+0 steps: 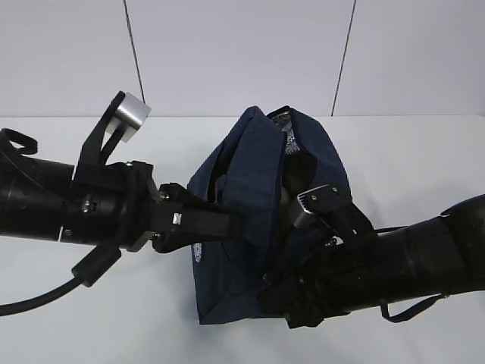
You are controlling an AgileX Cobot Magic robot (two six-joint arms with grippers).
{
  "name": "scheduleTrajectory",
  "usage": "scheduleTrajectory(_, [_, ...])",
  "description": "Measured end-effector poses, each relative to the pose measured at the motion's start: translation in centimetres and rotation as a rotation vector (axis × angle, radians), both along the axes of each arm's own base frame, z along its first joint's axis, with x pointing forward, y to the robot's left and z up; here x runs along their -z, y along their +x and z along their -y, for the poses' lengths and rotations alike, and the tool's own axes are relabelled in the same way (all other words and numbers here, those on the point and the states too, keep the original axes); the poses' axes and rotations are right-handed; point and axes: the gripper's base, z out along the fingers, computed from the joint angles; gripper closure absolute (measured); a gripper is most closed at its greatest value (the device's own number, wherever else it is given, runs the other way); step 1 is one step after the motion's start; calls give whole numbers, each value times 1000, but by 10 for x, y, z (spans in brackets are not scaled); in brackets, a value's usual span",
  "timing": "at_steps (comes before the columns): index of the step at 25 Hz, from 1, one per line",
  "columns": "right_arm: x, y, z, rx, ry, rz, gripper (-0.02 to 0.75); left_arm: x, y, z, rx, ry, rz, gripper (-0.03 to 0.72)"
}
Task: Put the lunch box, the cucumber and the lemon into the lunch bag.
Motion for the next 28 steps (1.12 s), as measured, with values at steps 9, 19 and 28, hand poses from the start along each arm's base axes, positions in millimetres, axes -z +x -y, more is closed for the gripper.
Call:
scheduleTrajectory(9, [0, 0, 0, 3, -3, -1, 512, -7, 5, 3, -2, -10, 26, 692])
scheduleTrajectory(19, [0, 1, 0, 4, -2, 1, 504, -8, 7, 3, -12, -5, 35, 692])
scheduleTrajectory(28, [0, 1, 0, 8, -7, 1, 560, -8, 7, 3, -12, -4, 36, 692])
